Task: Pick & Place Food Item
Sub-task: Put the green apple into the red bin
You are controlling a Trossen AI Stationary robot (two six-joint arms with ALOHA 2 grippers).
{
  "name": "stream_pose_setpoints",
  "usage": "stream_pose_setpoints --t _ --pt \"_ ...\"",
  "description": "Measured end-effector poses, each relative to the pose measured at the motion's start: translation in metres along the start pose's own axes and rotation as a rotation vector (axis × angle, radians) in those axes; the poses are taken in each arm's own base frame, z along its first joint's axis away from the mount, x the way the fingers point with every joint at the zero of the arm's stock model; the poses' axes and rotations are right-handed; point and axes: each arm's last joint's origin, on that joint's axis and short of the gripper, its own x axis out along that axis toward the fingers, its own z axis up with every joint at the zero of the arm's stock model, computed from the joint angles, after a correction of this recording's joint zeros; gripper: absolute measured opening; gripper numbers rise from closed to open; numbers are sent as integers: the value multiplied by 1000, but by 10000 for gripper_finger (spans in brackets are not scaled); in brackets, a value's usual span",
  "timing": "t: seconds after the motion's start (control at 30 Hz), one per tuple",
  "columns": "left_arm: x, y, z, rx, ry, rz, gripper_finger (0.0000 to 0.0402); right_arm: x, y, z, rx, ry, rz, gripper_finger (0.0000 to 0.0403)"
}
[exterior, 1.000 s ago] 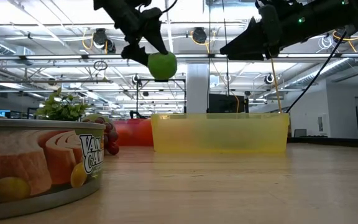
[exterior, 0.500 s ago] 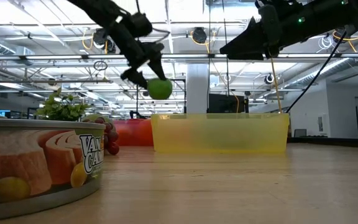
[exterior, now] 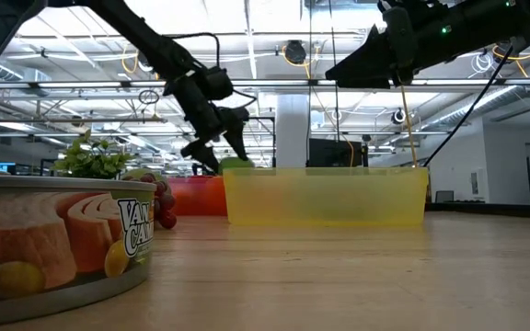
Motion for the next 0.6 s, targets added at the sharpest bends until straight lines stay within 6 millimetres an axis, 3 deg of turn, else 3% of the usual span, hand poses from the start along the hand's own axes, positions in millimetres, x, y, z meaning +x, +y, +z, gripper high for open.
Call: stream_pose_setpoints --t 0.13,0.6 --pt "9 3 -3 -23 30 5 360 0 0 0 0 0 0 309" --pt "8 7 -4 -34 29 100 360 0 0 0 0 0 0 309"
